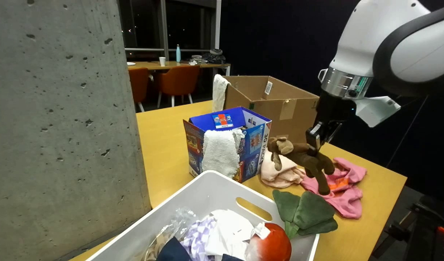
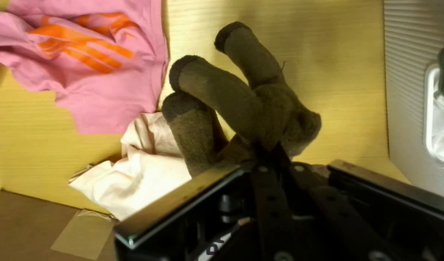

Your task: Remove the pink and peach shirts, the moose toy and the turnip plushie out of the basket

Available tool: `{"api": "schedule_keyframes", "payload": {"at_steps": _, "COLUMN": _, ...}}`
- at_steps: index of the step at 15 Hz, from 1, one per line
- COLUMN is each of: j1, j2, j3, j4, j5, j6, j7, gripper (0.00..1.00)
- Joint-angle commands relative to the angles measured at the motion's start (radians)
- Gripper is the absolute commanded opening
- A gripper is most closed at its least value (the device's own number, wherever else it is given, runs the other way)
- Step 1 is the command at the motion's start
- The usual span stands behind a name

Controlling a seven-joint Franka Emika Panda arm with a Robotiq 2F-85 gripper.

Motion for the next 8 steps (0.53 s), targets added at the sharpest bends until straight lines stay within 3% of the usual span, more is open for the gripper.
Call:
{"api": "schedule_keyframes", "payload": {"at_steps": 1, "j1": -0.003, "j2": 0.130, "j3": 0.035, "j4": 0.144, "j5": 0.051, "j6": -0.031, "j7": -0.076, "gripper": 0.01}}
{"api": "schedule_keyframes", "payload": {"at_steps": 7, "j1": -0.021, "j2": 0.309, "j3": 0.071, "j4": 0.301, "j5": 0.122, "j6": -0.091, "j7": -0.167, "gripper": 0.01}}
{"api": "schedule_keyframes", "payload": {"at_steps": 8, "j1": -0.018, "j2": 0.326, "j3": 0.070, "j4": 0.316, "j5": 0.124, "j6": -0.097, "j7": -0.168, "gripper": 0.18}}
